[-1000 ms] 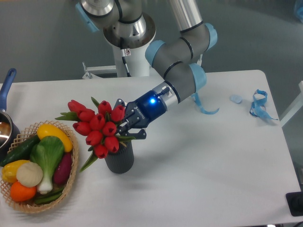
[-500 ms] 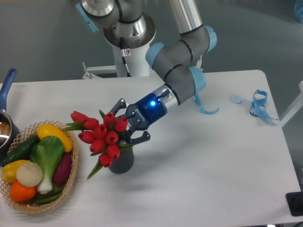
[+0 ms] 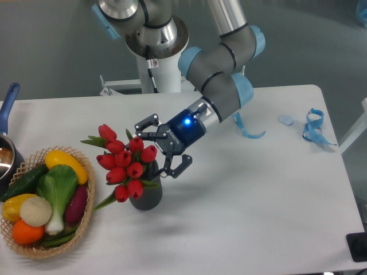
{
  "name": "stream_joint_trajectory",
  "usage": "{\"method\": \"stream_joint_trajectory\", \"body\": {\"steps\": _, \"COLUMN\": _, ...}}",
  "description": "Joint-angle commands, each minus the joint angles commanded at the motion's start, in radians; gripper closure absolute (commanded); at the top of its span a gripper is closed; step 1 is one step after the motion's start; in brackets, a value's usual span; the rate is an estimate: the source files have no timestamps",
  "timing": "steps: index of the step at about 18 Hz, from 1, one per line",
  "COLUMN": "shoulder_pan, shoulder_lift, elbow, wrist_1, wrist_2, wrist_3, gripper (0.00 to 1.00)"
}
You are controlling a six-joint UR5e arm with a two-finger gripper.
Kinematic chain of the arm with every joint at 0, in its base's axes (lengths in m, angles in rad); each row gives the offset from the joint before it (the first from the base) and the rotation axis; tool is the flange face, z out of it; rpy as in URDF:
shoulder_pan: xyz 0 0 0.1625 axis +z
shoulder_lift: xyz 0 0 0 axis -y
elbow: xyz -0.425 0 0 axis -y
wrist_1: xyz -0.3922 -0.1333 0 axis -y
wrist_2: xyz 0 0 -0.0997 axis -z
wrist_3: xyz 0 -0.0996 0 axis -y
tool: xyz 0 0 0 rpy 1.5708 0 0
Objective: Insert the flowers into the vase
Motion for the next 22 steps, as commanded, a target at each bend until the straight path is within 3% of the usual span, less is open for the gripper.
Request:
{"method": "stream_joint_trajectory", "body": {"steps": 5, "shoulder_pan": 0.034, "shoulder_lift": 0.094, "elbow": 0.003, "wrist_1": -0.002, "wrist_2": 0.258, "wrist_3": -0.002, "gripper": 0.00}}
{"method": "stream_joint_trajectory", "body": {"steps": 9, "shoulder_pan": 0.147, "shoulder_lift": 0.190, "elbow": 0.015, "wrist_1": -0.003, "wrist_2": 0.435, "wrist_3": 0.000, "gripper": 0.00}}
{"method": "stream_joint_trajectory", "body": {"steps": 11, "shoulder_pan": 0.207, "shoulder_lift": 0.219, "elbow": 0.053, "wrist_1": -0.008, "wrist_2": 0.520, "wrist_3": 0.000, "gripper": 0.00}}
{"method": "stream_joint_trajectory", "body": {"steps": 15, "shoulder_pan": 0.276, "shoulder_lift": 0.206, "elbow": 0.179, "wrist_1": -0.017, "wrist_2": 0.562, "wrist_3": 0.000, "gripper": 0.00}}
{"method": "stream_joint_trajectory", "body": {"steps": 17, "shoulder_pan": 0.281, "shoulder_lift": 0.204, "elbow": 0.224, "wrist_1": -0.050, "wrist_2": 0.681, "wrist_3": 0.018, "gripper": 0.00}}
{"method": "stream_joint_trajectory", "body": {"steps": 19, "shoulder_pan": 0.282, "shoulder_lift": 0.218, "elbow": 0.244, "wrist_1": -0.102, "wrist_2": 0.830, "wrist_3": 0.122, "gripper": 0.00}}
{"method": "stream_joint_trajectory", "body": {"steps": 22, "shoulder_pan": 0.304, "shoulder_lift": 0.224, "elbow": 0.293, "wrist_1": -0.237, "wrist_2": 0.867, "wrist_3": 0.288, "gripper": 0.00}}
